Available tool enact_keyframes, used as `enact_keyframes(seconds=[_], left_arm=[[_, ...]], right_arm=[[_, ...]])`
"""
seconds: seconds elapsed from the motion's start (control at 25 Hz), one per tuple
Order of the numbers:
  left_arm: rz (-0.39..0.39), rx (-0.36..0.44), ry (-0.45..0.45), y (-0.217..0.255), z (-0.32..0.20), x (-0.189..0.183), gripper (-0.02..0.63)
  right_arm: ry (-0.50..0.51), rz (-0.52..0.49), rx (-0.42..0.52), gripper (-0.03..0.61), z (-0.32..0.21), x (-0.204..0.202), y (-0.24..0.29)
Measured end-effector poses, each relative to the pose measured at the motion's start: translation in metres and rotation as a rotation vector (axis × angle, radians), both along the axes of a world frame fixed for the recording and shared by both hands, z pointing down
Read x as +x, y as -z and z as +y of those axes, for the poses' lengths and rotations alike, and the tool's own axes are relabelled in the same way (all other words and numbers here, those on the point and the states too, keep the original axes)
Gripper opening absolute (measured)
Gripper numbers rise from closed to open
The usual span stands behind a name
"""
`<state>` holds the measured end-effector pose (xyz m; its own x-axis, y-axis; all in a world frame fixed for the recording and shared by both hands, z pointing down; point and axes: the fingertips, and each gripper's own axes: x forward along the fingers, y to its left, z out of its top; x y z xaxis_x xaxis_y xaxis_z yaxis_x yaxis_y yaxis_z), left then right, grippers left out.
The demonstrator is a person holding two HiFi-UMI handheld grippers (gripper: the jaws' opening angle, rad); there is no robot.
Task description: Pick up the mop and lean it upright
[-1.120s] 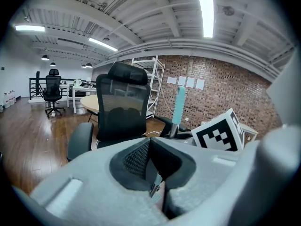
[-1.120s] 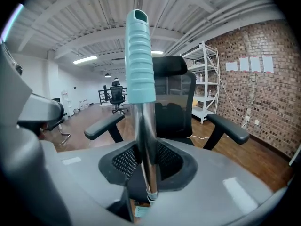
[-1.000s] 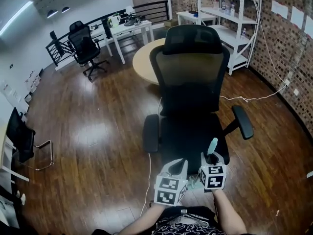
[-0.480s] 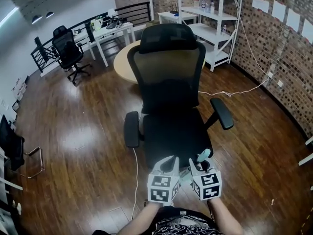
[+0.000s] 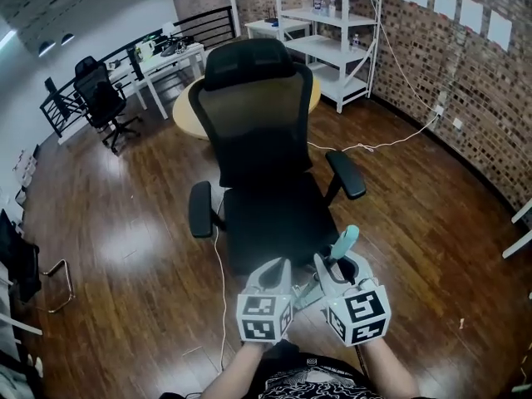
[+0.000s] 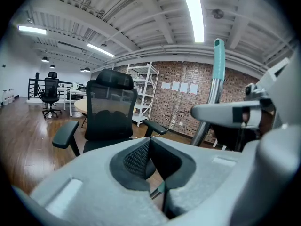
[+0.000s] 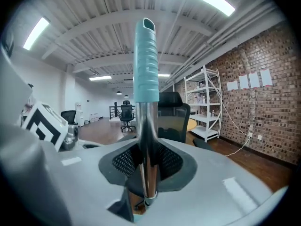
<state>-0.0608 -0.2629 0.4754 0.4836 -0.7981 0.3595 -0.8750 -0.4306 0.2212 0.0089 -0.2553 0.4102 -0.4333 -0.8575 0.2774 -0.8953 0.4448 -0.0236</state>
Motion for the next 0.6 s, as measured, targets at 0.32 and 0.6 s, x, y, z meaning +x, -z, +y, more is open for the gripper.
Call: enact_keyframes(seconds=[0.32,0.6], left_arm=[[-0.010,0.050,-0.100,0.015,0.034,0.080,0.005],[-0.018,0.063,-0.235,0.025,0.063,0.141,0.005]], right_arm=[[-0.057,-0.036,0.110,0.089,0.038,0.071,0.057],[-0.159,-0.026,0.180,0.089,0.066,0.124,0.088]])
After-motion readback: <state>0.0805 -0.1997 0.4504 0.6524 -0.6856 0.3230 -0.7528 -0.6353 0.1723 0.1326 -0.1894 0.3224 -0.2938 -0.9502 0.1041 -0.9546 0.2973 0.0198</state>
